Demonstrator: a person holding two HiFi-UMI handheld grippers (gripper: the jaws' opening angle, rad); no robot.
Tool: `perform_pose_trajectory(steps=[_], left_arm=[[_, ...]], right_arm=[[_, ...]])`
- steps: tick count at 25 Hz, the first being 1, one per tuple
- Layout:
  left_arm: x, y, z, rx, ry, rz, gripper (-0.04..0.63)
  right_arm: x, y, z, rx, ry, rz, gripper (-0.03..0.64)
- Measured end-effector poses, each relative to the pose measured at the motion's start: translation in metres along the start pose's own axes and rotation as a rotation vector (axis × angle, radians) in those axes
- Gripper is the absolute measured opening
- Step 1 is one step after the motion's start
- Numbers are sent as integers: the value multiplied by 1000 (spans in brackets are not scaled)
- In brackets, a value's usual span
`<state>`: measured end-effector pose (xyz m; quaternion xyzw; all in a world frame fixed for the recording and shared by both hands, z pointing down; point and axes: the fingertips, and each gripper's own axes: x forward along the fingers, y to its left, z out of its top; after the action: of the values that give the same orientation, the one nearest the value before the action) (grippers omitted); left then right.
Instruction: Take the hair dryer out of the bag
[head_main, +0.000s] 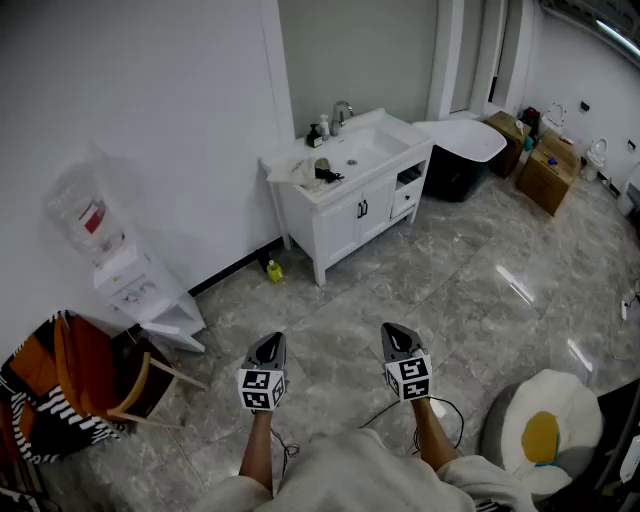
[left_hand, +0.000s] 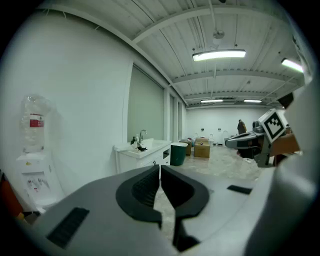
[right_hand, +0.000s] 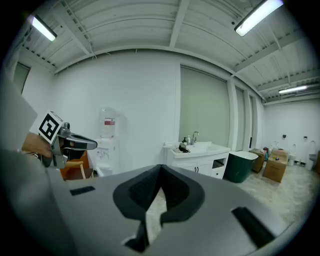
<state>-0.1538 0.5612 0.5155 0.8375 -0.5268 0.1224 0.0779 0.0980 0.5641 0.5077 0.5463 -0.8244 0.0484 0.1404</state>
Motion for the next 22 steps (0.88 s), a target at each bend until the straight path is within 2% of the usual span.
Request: perform_pose_trajectory(steps=[10,13,16,18,22], left_arm=[[-2,-14,1,-9,-7,8,15],[-5,-22,0,-13,-13,8,15],[-7,-28,-2,-26,-20,2,20],[-8,-33,-3,-30,-28,-3,77],[-8,-49,-4,-28,-34,-18,159]], right_arm=[[-13,-10,1,3,-31,-12,0],[-19,-9,1,11,-57,19,2],[-21,-6,-1,23,-68,55,139],[-21,-4,-5,23,-60,77,236],[-28,-4,-16,11,-38,100,275]])
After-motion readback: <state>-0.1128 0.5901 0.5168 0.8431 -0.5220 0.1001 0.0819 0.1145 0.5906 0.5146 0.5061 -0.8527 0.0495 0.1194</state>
